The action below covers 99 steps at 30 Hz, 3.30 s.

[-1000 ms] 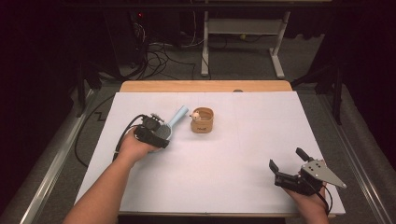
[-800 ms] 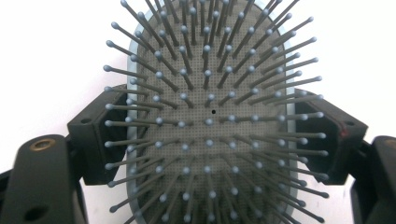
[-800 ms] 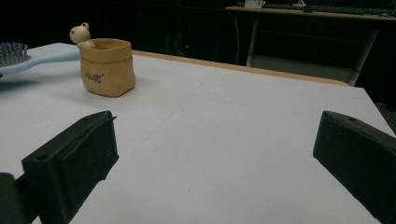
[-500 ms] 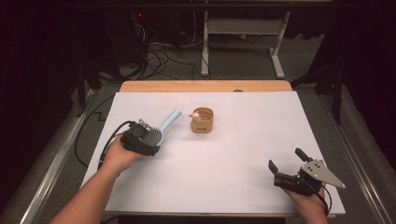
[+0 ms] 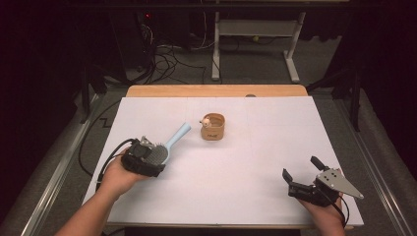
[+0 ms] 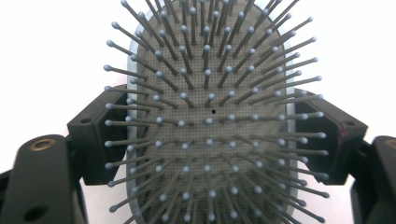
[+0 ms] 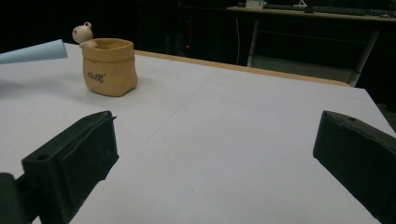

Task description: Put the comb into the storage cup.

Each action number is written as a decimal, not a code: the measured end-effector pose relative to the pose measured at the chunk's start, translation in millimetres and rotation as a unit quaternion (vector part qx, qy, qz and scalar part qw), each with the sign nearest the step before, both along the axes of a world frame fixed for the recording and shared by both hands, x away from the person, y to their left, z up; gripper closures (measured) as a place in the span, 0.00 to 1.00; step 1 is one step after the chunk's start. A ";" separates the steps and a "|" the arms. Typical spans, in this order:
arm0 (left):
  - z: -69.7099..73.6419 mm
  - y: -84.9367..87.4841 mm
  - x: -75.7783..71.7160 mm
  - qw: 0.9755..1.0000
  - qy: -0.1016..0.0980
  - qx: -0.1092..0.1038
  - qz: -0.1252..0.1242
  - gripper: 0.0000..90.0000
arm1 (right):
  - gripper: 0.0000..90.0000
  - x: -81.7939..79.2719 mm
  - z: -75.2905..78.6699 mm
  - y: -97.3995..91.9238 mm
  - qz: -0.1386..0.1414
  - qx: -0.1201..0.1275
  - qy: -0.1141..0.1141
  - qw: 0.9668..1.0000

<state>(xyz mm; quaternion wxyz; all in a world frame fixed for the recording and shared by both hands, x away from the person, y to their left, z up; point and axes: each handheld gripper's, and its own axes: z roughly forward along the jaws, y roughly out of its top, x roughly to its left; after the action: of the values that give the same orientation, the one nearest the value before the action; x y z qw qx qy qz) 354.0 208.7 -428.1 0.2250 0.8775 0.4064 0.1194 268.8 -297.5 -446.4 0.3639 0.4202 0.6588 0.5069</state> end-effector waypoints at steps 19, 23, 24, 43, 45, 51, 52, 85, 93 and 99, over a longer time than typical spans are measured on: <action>0.8 -24.0 -18.5 0.999 0.003 -0.002 -0.048 0.23 | 0.01 -0.1 -0.4 -0.4 -0.001 0.002 0.001 1.000; 3.6 -33.1 -20.0 0.998 0.002 0.000 -0.064 0.23 | 0.01 0.0 -0.4 -0.7 -0.001 0.001 0.000 1.000; 3.8 -35.4 -20.2 0.998 0.000 -0.001 -0.066 0.23 | 0.01 0.0 -0.5 -0.7 -0.001 0.001 0.000 1.000; 6.0 -75.4 -16.3 0.994 0.000 -0.003 -0.105 0.23 | 0.01 0.3 -0.7 -0.2 0.003 0.000 -0.001 1.000; 6.1 -77.4 -15.6 0.994 0.000 -0.002 -0.107 0.23 | 0.01 0.3 -0.7 0.0 0.003 0.000 -0.001 1.000; 7.0 -83.3 -12.7 0.994 0.002 0.000 -0.109 0.23 | 0.00 0.4 -0.7 0.8 0.004 0.000 -0.001 1.000; 7.4 -84.6 -12.0 0.994 0.003 0.001 -0.111 0.23 | 0.00 0.5 -0.7 1.0 0.004 -0.001 -0.002 1.000; 13.4 -123.7 -3.1 0.990 0.007 0.007 -0.144 0.23 | 0.01 22.7 0.7 33.3 0.020 -0.011 -0.003 1.000; 13.3 -119.5 3.5 0.990 0.012 0.013 -0.138 0.23 | 0.01 49.9 4.0 53.9 0.037 -0.049 -0.004 0.998; 14.8 -117.9 3.6 0.990 0.016 0.016 -0.138 0.23 | 0.01 67.2 3.0 65.4 0.038 -0.072 0.001 0.997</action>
<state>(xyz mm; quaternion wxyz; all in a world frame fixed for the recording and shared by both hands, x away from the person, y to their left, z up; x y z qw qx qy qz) 357.5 90.8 -413.3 0.2189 0.9303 0.2834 0.0794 336.0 -232.1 -443.4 0.3728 0.3680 0.7097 0.4710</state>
